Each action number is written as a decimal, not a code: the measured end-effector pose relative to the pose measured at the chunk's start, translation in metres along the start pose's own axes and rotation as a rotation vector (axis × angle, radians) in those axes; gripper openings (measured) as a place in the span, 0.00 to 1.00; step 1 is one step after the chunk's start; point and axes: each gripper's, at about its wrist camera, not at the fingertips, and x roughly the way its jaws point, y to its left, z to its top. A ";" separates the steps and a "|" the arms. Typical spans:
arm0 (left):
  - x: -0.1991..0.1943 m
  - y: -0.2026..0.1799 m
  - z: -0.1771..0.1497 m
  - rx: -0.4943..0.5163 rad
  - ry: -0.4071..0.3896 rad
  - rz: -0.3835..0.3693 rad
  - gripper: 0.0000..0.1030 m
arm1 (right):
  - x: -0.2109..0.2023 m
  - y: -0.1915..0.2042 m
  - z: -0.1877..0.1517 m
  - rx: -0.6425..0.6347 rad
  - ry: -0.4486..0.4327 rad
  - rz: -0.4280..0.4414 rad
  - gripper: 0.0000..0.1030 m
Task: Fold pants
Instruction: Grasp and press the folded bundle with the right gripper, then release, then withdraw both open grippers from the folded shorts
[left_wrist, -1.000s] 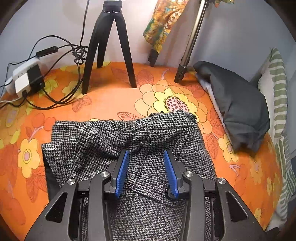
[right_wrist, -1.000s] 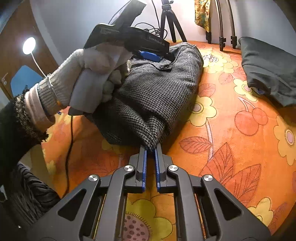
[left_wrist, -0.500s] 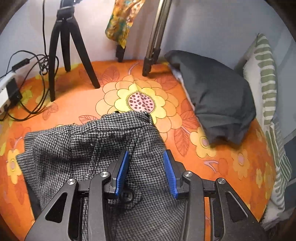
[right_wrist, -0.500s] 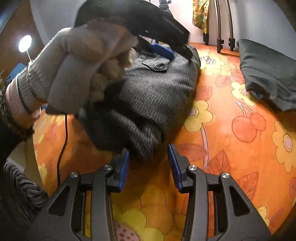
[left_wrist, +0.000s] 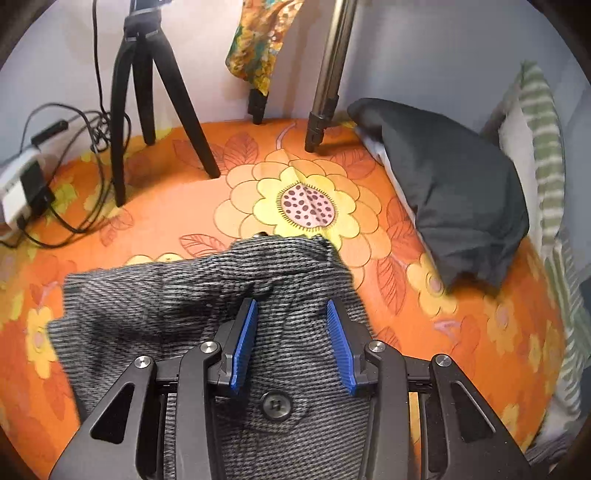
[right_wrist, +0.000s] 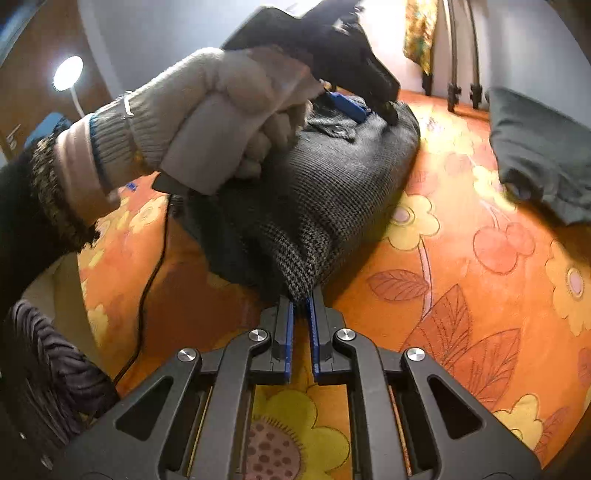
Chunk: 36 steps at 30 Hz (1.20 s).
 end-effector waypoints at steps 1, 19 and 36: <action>-0.001 0.001 0.000 0.002 0.000 0.004 0.38 | -0.003 0.000 0.002 -0.006 0.005 0.026 0.08; -0.096 -0.068 -0.135 0.252 -0.101 -0.044 0.36 | -0.047 -0.101 0.033 0.364 -0.094 0.108 0.08; -0.094 -0.068 -0.189 0.242 0.024 -0.106 0.36 | -0.024 -0.087 0.058 0.338 -0.097 0.080 0.18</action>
